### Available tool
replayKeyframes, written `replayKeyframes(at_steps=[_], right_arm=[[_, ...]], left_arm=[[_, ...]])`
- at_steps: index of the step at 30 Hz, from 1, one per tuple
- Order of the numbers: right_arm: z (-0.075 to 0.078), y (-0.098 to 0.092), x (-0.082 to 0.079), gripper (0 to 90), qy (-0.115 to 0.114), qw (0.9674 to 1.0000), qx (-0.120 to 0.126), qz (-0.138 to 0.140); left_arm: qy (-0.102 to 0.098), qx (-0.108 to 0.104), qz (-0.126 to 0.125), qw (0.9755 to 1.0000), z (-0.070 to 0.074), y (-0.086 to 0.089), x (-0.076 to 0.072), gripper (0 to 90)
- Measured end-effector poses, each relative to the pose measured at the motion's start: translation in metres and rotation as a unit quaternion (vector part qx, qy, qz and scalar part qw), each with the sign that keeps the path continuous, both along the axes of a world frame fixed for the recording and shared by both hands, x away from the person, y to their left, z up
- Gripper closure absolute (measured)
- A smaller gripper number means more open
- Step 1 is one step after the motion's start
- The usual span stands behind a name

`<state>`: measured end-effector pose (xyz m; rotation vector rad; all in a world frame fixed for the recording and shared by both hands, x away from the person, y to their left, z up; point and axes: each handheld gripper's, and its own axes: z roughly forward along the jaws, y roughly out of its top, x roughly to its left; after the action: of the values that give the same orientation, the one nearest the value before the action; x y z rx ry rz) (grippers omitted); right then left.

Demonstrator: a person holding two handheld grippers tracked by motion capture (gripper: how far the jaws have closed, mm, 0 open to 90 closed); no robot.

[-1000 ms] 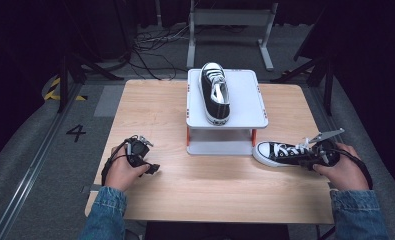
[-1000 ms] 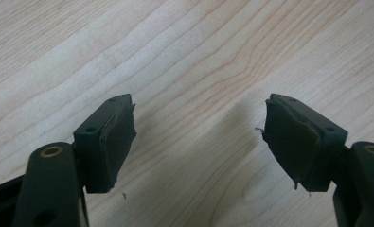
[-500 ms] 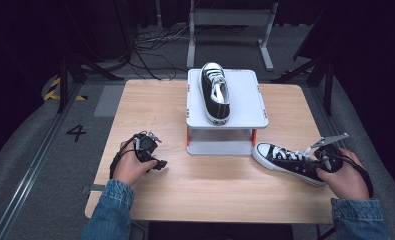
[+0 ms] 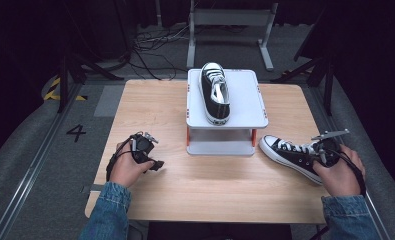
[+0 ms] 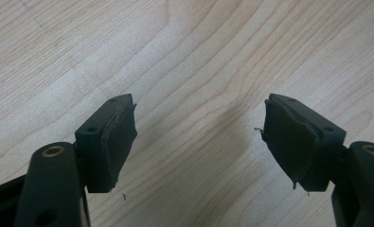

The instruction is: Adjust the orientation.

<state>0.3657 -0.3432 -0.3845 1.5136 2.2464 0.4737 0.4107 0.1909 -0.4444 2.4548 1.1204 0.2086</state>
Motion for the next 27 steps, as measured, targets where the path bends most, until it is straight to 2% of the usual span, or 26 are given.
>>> replayKeyframes(at_steps=[1,2,3,4,5,6,8,10,11,13,15,17,18,21,23,25,27], right_arm=[[0.000,0.005,0.000,88.7,0.006,0.9997,0.022,0.008],[0.000,0.010,0.000,88.7,0.019,0.9980,0.056,0.020],[0.001,0.015,-0.001,88.6,0.021,0.9965,0.077,0.026],[0.001,0.019,-0.001,88.3,0.026,0.9948,0.092,0.033],[0.001,0.019,-0.001,88.3,0.026,0.9948,0.092,0.033],[-0.003,0.026,-0.001,87.6,0.039,0.9897,0.127,0.054],[-0.010,0.038,0.002,81.2,0.056,0.9839,0.150,0.079],[-0.015,0.051,0.003,72.9,0.064,0.9816,0.147,0.103],[-0.013,0.054,0.002,68.7,0.052,0.9822,0.143,0.111],[-0.009,0.052,0.000,66.9,0.047,0.9781,0.161,0.124],[-0.005,0.049,-0.001,66.3,0.042,0.9774,0.163,0.128],[0.004,0.040,-0.005,64.5,0.023,0.9778,0.162,0.130],[0.008,0.036,-0.006,62.3,0.009,0.9783,0.158,0.134],[0.016,0.023,-0.007,58.4,-0.029,0.9830,0.123,0.133],[0.016,0.018,-0.006,56.5,-0.030,0.9842,0.108,0.138],[0.014,0.018,-0.004,54.1,-0.034,0.9836,0.088,0.154],[0.011,0.023,-0.001,51.2,-0.030,0.9810,0.072,0.178]], left_arm=[[0.001,0.001,0.002,1.0000,0.000,0.000,0.000,26.8],[0.001,0.001,0.002,1.0000,0.000,-0.001,0.000,26.8],[0.003,0.001,0.002,1.0000,-0.001,-0.002,-0.001,26.8],[0.003,0.001,0.002,1.0000,-0.001,-0.002,-0.001,26.8],[0.002,0.001,-0.001,1.0000,-0.001,-0.002,0.000,26.8],[0.002,0.001,-0.002,1.0000,-0.001,-0.003,0.000,26.8],[0.001,0.001,-0.001,1.0000,-0.001,-0.002,0.000,26.8],[0.003,0.000,0.001,1.0000,0.000,-0.001,-0.001,26.8],[0.003,-0.001,0.001,1.0000,0.000,-0.001,-0.001,26.8],[0.002,0.000,-0.001,1.0000,-0.001,-0.001,0.000,26.8],[0.002,0.000,-0.001,1.0000,-0.001,-0.001,0.000,26.8],[0.003,-0.002,0.000,1.0000,-0.001,-0.001,-0.001,26.8],[0.003,-0.001,0.000,1.0000,-0.001,-0.001,-0.001,26.8],[0.002,0.000,0.001,1.0000,-0.001,-0.001,-0.001,26.8],[0.003,0.000,0.002,1.0000,-0.001,-0.001,-0.002,26.8],[0.004,0.002,0.001,1.0000,-0.001,-0.001,-0.002,26.7],[0.004,0.001,0.001,1.0000,-0.001,-0.001,-0.002,26.7]])
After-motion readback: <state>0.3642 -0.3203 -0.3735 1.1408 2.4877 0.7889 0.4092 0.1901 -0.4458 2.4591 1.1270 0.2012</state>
